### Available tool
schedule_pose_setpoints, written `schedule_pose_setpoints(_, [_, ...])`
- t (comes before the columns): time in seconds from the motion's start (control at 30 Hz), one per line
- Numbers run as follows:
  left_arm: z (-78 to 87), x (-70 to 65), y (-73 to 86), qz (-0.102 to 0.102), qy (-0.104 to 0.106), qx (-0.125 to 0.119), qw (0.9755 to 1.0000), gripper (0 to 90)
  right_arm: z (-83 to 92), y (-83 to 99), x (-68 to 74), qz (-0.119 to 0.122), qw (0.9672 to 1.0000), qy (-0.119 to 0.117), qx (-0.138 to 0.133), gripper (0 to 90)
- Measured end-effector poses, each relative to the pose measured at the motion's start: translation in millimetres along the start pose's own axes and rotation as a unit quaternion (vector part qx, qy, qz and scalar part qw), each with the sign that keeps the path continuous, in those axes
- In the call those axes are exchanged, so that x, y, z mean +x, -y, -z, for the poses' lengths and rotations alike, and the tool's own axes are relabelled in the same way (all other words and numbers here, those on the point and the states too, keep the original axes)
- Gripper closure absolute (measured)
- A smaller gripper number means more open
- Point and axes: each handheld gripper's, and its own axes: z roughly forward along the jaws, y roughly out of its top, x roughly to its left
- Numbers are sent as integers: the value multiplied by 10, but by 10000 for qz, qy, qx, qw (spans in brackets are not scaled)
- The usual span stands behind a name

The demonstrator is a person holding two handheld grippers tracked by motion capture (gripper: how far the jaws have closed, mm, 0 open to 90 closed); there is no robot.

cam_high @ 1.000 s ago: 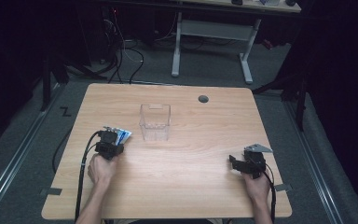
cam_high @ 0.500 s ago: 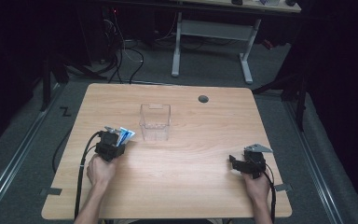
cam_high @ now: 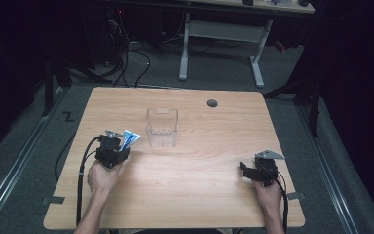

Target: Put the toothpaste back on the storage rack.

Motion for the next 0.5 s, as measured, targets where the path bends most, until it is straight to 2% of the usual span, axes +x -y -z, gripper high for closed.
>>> schedule_pose_setpoints(0.2, [83,-4,-47,47,158,-130,9998,715,0,0,0,-1,10000,0,0,286])
schedule_pose_setpoints(0.5, [175,-17,-96,41,233,-287,9993,714,0,0,0,-1,10000,-4,0,286])
